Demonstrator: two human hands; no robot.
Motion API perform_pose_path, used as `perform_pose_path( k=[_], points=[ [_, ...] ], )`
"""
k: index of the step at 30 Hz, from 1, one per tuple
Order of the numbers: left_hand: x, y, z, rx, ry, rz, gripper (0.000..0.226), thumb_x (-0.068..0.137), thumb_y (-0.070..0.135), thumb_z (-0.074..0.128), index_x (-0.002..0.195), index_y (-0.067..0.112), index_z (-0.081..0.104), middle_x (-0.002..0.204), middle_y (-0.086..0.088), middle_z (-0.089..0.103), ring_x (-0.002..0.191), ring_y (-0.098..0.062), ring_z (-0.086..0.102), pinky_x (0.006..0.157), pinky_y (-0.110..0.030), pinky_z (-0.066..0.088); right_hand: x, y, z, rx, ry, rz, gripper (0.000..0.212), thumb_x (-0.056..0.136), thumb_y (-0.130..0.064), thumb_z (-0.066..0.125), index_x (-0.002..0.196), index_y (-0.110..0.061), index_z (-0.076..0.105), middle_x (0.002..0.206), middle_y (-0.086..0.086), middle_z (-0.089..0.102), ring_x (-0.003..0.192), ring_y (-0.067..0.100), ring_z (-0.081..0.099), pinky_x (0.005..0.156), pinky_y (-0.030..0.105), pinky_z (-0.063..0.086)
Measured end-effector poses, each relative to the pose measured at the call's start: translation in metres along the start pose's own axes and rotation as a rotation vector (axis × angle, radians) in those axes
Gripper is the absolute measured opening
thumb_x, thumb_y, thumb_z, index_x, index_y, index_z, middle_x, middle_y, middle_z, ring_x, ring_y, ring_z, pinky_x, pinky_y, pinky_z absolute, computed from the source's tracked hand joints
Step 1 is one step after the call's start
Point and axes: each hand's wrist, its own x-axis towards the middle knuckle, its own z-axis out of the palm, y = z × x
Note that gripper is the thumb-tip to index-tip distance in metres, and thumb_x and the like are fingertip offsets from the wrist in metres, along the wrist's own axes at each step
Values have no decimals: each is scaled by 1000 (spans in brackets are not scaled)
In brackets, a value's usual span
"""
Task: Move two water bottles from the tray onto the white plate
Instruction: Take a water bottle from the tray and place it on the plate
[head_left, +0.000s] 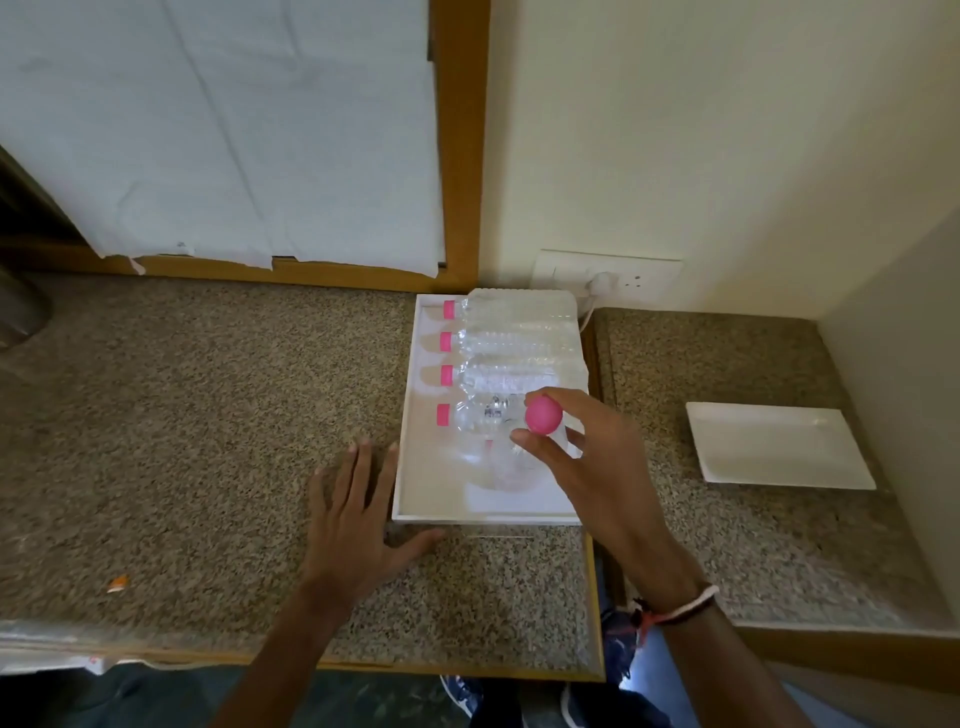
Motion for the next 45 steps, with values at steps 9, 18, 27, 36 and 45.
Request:
perform_pose_path(
  k=[9,18,27,36,45],
  points=[
    [36,69,-19,-58,135,48,116,71,96,36,159,22,19,168,-16,20,155,-34,22,113,-67,39,8,7,-77,-21,85,-51,31,79,-41,72,107,-29,67,101,-21,68,97,-1,61,77,20,53],
    [71,201,-8,-77,196,140,113,73,95,39,158,23,24,168,-15,21,155,-33,20,122,-66,22,26,64,-187,-106,169,-22,29,80,-35,74,107,-26,67,100,-12,70,93,5,62,79,36,55],
    [101,319,22,-112,104,189,109,77,91,38,158,19,25,167,-16,21,155,-33,19,122,-63,27,41,134,-244,-90,159,116,34,78,-31,76,110,-25,67,110,-3,69,102,16,61,89,46,51],
    [119,344,76,-87,-94,140,116,75,95,34,158,15,23,167,-19,19,156,-35,16,125,-53,15,45,174,-246,-72,88,187,40,77,-26,78,114,-17,68,115,1,69,108,18,61,96,47,49],
    [123,347,109,-144,-128,147,113,78,91,42,159,18,17,169,-18,13,158,-33,8,123,-61,25,45,180,-252,-66,96,199,42,71,-26,83,110,-21,69,109,-6,71,104,10,63,90,44,55]
  ],
)
